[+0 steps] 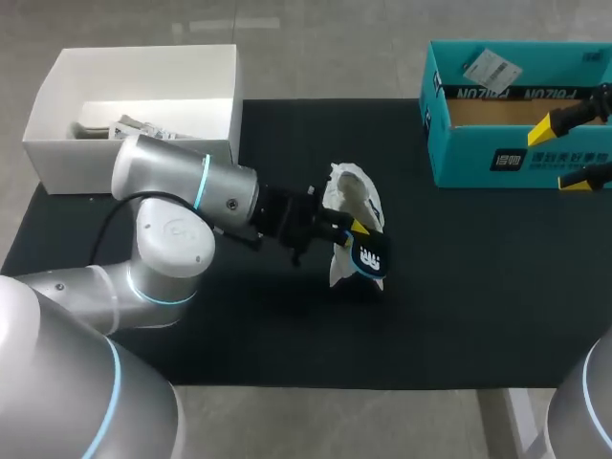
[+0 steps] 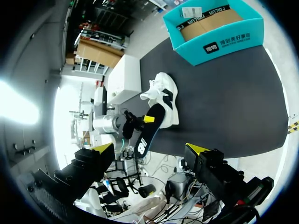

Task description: Take the shoe out of the shoebox, open the shoe tongue, remove and reinsert the insole, then place the shoe into the shoebox

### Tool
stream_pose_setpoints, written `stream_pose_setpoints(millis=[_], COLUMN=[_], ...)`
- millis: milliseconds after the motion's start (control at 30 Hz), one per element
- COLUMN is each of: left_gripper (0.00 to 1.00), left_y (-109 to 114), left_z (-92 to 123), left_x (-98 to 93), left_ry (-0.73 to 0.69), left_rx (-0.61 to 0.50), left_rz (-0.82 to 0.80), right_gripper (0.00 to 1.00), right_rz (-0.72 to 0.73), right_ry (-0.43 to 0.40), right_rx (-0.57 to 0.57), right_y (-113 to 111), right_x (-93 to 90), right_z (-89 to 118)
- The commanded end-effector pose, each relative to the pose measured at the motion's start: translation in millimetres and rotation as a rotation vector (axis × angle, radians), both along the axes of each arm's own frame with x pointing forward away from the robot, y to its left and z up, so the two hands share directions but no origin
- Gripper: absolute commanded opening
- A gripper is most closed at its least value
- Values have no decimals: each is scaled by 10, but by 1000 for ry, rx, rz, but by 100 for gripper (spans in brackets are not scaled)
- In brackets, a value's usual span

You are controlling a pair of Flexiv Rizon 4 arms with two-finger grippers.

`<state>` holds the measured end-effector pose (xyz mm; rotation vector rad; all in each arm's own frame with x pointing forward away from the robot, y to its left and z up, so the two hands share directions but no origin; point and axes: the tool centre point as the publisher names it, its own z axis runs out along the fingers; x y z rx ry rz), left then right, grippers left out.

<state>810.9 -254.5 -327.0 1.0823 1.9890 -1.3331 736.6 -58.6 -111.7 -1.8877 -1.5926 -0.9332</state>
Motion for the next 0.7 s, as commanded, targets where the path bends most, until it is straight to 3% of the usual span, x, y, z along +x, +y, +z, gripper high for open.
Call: stream_pose_setpoints(millis=[33,700], left_gripper=[0,0], left_y=[-32,88], left_z=[-65,-269], left_x=[43,291], left_ry=[-15,-4], left_rx=[16,35], left_rz=[12,58], right_gripper=[100,100], right_rz=[-2,-2], right_ry=[0,0], right_rx=[-2,-2], right_y=[2,2], right_x=[-5,-5], right_z=[-6,-6])
